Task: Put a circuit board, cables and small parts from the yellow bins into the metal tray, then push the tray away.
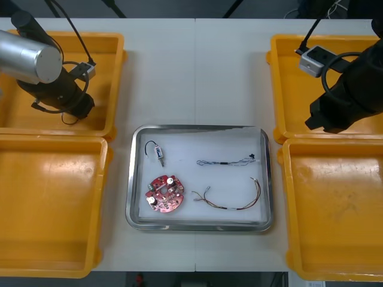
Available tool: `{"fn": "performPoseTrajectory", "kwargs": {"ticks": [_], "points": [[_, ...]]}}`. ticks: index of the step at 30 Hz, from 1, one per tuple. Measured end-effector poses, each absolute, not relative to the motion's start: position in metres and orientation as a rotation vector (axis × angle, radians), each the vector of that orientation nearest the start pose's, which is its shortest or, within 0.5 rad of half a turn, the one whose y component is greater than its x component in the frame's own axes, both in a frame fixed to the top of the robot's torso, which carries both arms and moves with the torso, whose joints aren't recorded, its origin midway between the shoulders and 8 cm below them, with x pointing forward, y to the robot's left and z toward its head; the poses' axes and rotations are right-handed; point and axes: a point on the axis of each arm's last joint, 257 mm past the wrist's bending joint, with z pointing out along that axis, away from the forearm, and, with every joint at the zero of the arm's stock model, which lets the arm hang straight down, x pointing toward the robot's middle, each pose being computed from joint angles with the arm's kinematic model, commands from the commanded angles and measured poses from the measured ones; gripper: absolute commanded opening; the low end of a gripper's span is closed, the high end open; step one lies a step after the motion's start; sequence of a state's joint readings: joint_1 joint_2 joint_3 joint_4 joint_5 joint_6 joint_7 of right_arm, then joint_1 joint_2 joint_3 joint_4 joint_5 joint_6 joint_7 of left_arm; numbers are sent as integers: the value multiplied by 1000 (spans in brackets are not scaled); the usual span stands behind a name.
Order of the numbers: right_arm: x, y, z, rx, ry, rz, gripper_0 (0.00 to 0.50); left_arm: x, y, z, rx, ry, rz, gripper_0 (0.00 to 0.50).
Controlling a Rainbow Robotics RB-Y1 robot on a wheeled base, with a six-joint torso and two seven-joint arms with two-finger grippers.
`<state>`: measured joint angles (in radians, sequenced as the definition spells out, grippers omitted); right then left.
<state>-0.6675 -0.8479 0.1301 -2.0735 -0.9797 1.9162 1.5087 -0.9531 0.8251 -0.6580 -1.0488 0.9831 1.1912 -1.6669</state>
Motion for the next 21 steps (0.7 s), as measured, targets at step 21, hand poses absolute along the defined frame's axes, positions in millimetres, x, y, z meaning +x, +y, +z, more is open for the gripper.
{"fn": "performPoseTrajectory", "kwargs": {"ticks": [21], "points": [[403, -324, -126, -136, 2673, 47, 500, 579, 337, -195, 511, 2657, 99, 0]]}}
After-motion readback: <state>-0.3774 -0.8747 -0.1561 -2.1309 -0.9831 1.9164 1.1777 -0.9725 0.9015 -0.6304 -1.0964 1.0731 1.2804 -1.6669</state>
